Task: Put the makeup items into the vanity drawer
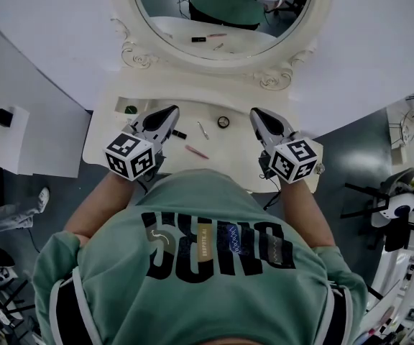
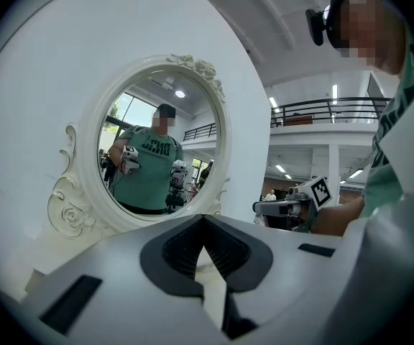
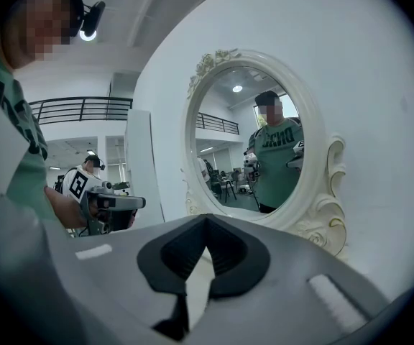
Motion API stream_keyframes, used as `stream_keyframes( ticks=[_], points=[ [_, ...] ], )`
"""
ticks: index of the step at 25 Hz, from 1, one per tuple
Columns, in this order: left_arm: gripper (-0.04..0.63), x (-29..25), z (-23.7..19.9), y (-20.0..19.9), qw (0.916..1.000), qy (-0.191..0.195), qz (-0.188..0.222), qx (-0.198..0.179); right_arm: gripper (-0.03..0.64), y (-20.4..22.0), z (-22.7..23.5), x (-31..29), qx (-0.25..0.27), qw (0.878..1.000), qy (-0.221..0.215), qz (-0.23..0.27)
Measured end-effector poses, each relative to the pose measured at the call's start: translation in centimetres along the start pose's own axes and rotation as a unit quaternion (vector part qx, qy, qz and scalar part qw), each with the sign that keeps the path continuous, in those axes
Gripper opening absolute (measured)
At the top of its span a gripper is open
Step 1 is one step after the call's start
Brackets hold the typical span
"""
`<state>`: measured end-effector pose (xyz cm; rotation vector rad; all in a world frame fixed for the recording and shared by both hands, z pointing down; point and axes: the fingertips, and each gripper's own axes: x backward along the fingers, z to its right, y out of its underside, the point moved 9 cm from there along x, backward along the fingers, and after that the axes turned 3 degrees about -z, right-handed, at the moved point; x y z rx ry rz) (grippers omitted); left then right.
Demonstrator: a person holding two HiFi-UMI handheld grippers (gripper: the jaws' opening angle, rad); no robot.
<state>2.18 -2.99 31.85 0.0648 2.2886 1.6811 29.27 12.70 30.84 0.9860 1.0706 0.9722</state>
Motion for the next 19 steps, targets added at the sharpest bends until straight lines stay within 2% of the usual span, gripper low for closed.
stream_keyframes(
  ticks=[19],
  points=[
    [0.004,0.49,0.02,0.22,0.9999,-0.001,0.007,0.008,0.006,-0.31,-0.53,-0.06,0.015,1.000,-0.003,-0.005]
  ],
)
